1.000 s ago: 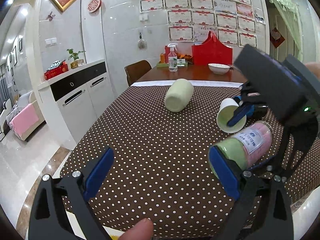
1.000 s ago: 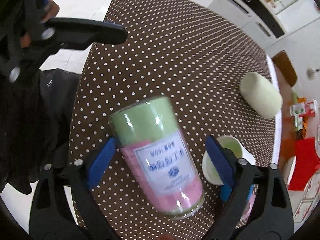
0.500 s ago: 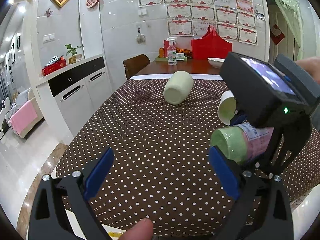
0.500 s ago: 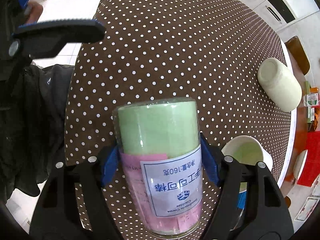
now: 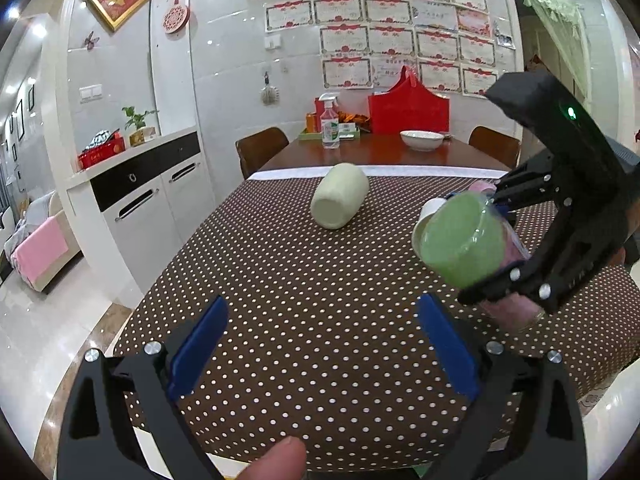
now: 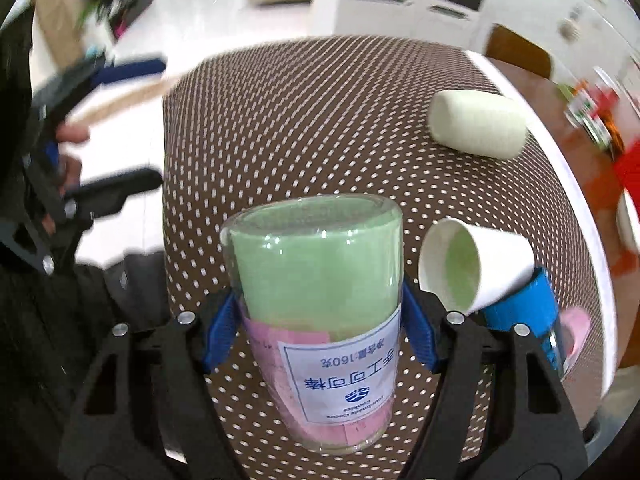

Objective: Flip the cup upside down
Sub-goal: 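Lift the jar and rotate it green end up with the right gripper, then lower the upright jar onto the tablecloth and open the right gripper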

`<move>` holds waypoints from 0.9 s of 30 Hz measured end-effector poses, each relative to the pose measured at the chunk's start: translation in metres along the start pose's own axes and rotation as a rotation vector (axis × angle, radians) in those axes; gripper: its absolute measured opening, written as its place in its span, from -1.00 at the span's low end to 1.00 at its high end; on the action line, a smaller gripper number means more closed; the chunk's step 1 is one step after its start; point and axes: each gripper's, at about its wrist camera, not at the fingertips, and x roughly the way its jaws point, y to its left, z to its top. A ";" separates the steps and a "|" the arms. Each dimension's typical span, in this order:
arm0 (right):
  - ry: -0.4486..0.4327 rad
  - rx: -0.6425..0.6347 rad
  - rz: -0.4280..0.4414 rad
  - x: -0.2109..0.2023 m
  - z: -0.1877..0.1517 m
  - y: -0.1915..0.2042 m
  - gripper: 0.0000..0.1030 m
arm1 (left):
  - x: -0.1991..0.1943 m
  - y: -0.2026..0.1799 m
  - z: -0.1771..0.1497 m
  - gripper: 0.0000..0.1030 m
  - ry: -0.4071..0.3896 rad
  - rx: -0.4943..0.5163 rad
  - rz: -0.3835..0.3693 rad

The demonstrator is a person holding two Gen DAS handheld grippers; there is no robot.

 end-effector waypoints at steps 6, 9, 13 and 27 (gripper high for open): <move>-0.151 0.163 -0.022 -0.034 -0.006 -0.010 0.33 | -0.014 -0.011 0.005 0.83 -0.030 0.023 -0.011; -0.230 0.223 -0.027 -0.048 -0.009 -0.012 0.33 | -0.019 -0.013 0.009 0.83 -0.043 0.028 -0.016; -0.366 0.320 -0.047 -0.070 -0.021 -0.006 0.33 | -0.023 -0.014 0.014 0.83 -0.059 0.037 -0.012; -0.642 0.551 -0.295 -0.051 -0.081 0.035 0.34 | -0.023 -0.023 0.019 0.83 -0.074 0.034 -0.021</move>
